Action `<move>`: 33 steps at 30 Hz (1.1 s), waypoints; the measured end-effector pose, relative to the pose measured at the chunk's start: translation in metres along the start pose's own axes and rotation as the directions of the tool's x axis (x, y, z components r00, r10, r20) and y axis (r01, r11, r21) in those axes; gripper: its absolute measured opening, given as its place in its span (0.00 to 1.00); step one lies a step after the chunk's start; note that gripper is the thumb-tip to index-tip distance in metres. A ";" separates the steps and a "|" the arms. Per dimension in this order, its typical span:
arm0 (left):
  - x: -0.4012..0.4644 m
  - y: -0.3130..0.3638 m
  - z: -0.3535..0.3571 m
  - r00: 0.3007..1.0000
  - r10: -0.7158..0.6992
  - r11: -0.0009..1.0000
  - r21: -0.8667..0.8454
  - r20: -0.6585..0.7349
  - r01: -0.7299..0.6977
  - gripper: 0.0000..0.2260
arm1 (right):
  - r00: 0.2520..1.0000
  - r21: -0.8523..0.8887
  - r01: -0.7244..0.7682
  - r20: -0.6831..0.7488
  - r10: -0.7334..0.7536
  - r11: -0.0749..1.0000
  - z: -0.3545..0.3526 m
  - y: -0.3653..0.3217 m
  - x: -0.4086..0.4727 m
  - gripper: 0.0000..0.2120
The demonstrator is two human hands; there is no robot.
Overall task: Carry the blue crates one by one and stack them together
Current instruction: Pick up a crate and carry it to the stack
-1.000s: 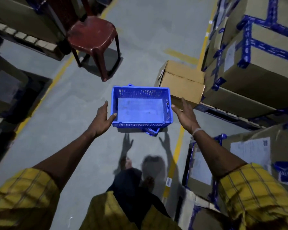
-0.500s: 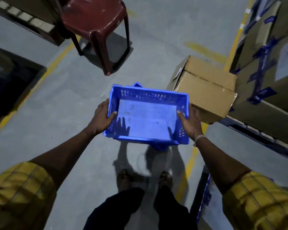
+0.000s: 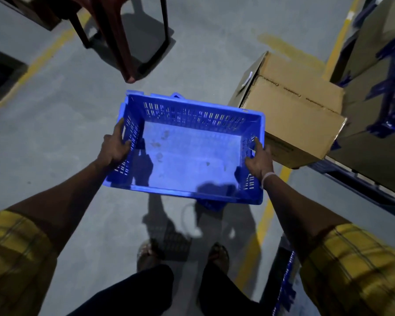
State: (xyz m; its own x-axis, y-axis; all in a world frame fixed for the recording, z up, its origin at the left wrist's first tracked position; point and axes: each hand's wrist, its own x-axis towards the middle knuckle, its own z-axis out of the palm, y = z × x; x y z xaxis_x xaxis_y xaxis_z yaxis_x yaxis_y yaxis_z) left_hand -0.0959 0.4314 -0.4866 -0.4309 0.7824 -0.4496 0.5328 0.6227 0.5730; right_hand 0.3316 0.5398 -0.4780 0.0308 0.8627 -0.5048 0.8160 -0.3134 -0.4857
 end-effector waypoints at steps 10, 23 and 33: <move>-0.055 0.031 -0.066 0.999 -0.040 0.990 -0.139 -0.007 0.039 0.30 | 1.000 -0.028 -0.005 0.015 0.005 1.000 -0.052 -0.050 -0.049 0.34; -0.196 0.068 -0.245 0.990 0.025 0.969 -0.239 -0.138 -0.058 0.24 | 0.982 -0.067 0.186 0.049 -0.182 0.980 -0.180 -0.189 -0.176 0.32; -0.312 0.070 -0.327 0.939 -0.094 0.935 -0.354 -0.330 -0.030 0.25 | 0.940 -0.048 0.330 0.113 -0.323 0.943 -0.229 -0.275 -0.245 0.34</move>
State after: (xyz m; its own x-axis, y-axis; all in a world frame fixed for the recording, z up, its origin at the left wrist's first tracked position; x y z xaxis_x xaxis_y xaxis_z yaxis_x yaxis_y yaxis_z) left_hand -0.1622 0.2286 -0.0822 -0.6952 0.6737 -0.2505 0.2535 0.5559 0.7917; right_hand 0.2316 0.5059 -0.0575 -0.2999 0.8668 -0.3984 0.8073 0.0080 -0.5901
